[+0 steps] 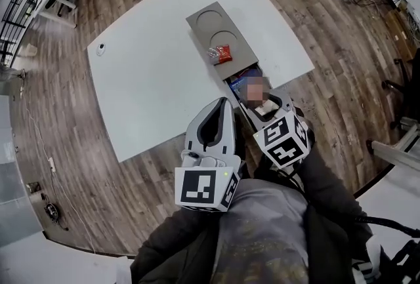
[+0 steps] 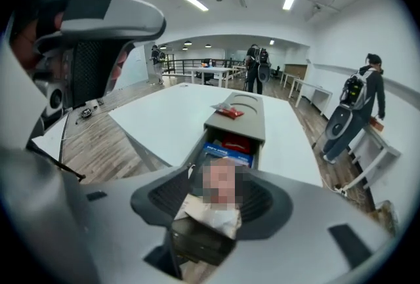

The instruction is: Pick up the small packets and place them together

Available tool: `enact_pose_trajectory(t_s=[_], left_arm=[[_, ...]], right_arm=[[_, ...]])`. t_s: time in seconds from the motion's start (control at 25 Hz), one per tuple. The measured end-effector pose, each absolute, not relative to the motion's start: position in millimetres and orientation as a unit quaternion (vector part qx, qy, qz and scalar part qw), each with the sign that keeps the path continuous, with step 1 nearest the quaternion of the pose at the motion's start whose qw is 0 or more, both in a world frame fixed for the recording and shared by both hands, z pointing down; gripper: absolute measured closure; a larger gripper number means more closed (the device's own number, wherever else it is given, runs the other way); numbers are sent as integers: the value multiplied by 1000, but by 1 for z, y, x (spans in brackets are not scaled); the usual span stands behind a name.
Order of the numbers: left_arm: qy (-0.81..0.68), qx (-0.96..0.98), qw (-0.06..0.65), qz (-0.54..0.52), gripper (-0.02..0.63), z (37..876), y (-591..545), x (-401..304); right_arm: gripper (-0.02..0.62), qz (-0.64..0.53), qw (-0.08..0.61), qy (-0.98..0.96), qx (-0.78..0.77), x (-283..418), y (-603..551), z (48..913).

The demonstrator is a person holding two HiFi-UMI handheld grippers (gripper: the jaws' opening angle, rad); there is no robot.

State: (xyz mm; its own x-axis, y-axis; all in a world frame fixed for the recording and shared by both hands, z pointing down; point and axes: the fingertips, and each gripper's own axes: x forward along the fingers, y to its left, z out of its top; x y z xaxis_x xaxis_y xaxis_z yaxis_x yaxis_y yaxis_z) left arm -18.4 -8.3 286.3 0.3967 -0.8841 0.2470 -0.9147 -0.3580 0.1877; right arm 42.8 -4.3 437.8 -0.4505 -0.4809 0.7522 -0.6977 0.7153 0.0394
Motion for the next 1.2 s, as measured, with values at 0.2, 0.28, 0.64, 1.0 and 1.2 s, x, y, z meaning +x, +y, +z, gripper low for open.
enact_pose_trajectory(t_s=[0.2, 0.28, 0.64, 1.0, 1.2], left_arm=[[-554, 813, 168, 60, 603, 305, -32, -41], [-554, 811, 176, 61, 603, 305, -42, -50], [-535, 819, 201, 57, 603, 319, -59, -47], [-546, 817, 181, 52, 603, 307, -44, -47], [-550, 819, 158, 43, 603, 289, -29, -40]], right_arm=[[362, 167, 448, -814, 329, 32, -19, 475], [357, 180, 475, -799, 321, 30, -22, 478], [453, 153, 522, -781, 307, 35, -29, 483], [519, 120, 465, -806, 345, 34, -34, 452], [523, 88, 412, -829, 367, 31, -34, 414]])
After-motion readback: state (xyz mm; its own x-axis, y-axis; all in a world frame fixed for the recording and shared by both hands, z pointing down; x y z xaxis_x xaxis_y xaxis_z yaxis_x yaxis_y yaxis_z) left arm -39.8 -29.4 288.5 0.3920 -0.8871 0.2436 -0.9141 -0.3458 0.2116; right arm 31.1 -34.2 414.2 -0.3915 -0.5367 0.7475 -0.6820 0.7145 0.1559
